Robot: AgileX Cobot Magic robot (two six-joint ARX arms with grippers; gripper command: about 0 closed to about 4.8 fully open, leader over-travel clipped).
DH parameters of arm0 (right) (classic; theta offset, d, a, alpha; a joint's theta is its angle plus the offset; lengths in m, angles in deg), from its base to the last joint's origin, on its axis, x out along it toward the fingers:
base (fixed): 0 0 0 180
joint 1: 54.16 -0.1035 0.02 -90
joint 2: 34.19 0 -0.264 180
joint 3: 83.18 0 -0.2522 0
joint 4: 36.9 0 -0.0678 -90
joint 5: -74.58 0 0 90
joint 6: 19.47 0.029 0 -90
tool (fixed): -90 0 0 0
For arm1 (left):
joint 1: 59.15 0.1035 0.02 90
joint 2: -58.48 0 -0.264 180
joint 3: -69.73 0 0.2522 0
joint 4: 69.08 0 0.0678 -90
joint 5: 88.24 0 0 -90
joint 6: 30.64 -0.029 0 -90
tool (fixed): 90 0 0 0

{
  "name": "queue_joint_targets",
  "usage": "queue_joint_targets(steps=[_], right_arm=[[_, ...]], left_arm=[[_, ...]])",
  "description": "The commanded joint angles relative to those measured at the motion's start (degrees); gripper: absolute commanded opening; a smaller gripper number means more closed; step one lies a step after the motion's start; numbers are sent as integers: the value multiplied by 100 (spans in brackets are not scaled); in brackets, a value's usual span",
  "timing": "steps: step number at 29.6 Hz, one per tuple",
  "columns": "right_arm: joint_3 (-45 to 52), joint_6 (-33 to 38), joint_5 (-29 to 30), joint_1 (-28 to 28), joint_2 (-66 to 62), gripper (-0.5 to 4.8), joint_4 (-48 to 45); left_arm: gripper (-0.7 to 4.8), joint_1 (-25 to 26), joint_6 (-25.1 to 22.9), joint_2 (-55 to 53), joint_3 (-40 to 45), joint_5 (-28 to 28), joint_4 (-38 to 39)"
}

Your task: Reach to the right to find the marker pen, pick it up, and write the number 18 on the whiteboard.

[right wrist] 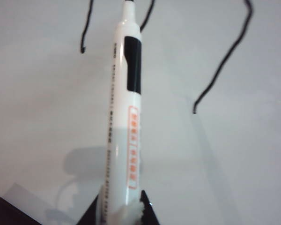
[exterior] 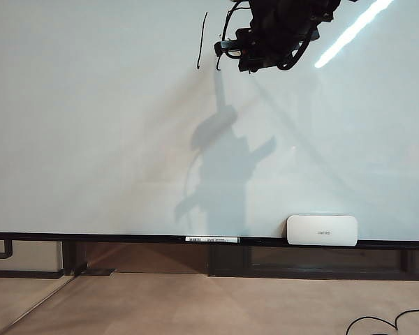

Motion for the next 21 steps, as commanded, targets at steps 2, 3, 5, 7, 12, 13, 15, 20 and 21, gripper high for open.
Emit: queue_joint_targets(steps=[2,3,5,7,12,13,15,20,21], right_arm=[[-68,-26,11,0,-55,-2,-297],[-120,-35,9,2,-111,-2,-319],[-247,-37,11,7,-199,-2,-286],[-365,-35,7,7,-273,-2,-245],[-442,-33,-179,-11,-306,-2,-205],[-442,-35,-216,-11,-304,-2,-179],[-442,-35,-229,-9,-304,-2,-105],[-442,-35,-229,-4,-304,-2,-15],[-442,-35,-229,-4,-304,-2,-28]], left_arm=[[-5,0,-26,-2,-20,26,-79],[-5,0,-28,-2,-20,26,-79],[-5,0,-28,-2,-20,26,-74],[-5,0,-28,-2,-20,24,-74],[-5,0,-28,-2,-20,24,-74],[-5,0,-28,-2,-20,24,-74],[-5,0,-28,-2,-20,20,-72],[-5,0,-118,-2,-20,0,-70],[-5,0,-122,-2,-20,-4,-72]])
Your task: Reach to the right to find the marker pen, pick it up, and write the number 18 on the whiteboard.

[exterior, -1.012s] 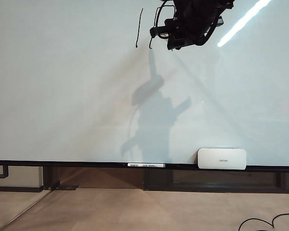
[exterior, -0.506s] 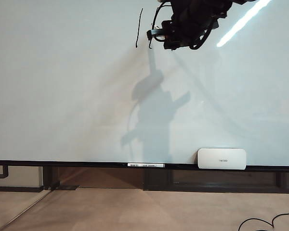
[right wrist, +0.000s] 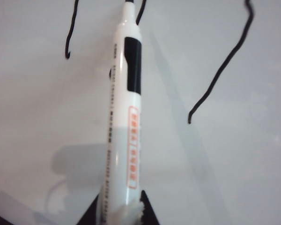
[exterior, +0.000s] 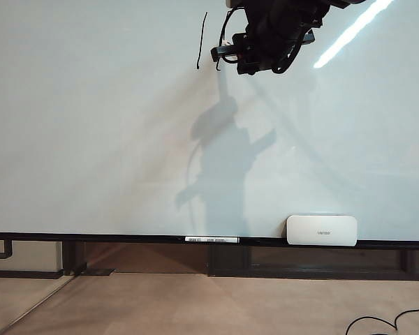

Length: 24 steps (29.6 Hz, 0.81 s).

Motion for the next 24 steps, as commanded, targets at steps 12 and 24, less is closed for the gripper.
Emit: queue_joint_targets(steps=[12,24], right_arm=[[-48,-17,-116,2,26,-2,-114],[-48,-39,-116,13,24,-2,-136]], left_arm=[[-5,0,-109,-2,-20,-61,-74],[-5,0,-103,-2,-20,-59,-74]])
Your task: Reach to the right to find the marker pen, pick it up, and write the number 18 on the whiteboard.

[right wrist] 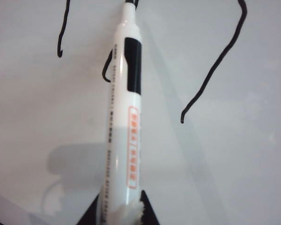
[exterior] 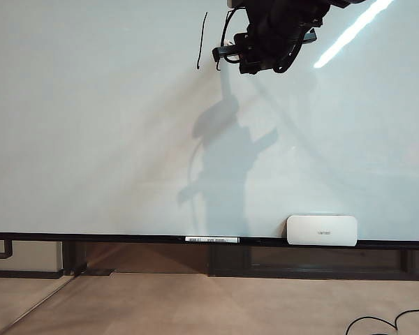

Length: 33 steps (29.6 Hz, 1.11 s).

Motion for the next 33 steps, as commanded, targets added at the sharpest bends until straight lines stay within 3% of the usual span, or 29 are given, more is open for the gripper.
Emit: queue_joint_targets(steps=[1,23,33], right_arm=[[-35,-15,-15,4,24,-2,-127],[-42,-11,-170,92,17,-2,-111],[-42,15,-695,90,20,-2,35]], left_arm=[[-5,0,-17,-2,-20,-2,-76],[-5,0,-2,4,-22,-2,-74],[-5,0,-4,4,-22,-2,-74]])
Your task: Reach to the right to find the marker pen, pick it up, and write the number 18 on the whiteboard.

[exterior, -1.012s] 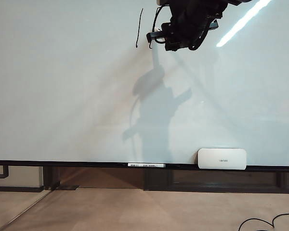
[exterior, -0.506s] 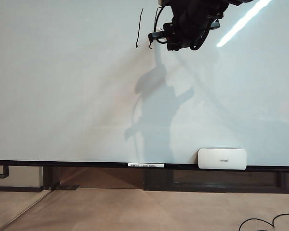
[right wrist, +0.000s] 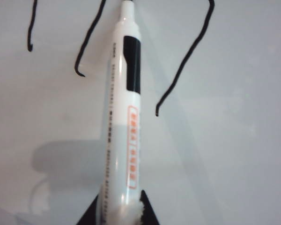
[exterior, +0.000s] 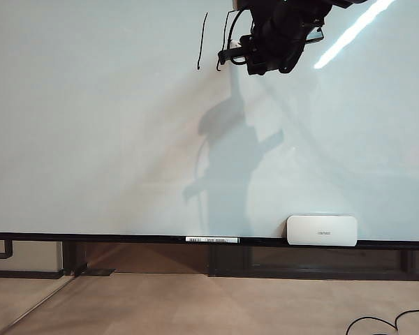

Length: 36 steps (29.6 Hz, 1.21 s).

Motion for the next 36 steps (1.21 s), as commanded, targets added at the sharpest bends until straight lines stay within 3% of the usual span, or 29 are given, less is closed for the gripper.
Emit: queue_joint_targets(steps=[1,15,23,28,36], right_arm=[[-31,33,-345,9,22,-2,-24],[-26,52,-861,0,356,-2,404],[-26,223,-457,-57,376,-2,651],[-22,199,-166,-466,365,-2,671],[-28,199,24,-461,-13,-2,503]], left_arm=[[-5,0,-7,4,-22,0,-74],[-5,0,-7,4,-22,0,-76],[-5,0,-4,7,-22,0,-74],[-5,0,-4,7,-22,0,-72],[-5,0,-4,7,-22,0,-70]])
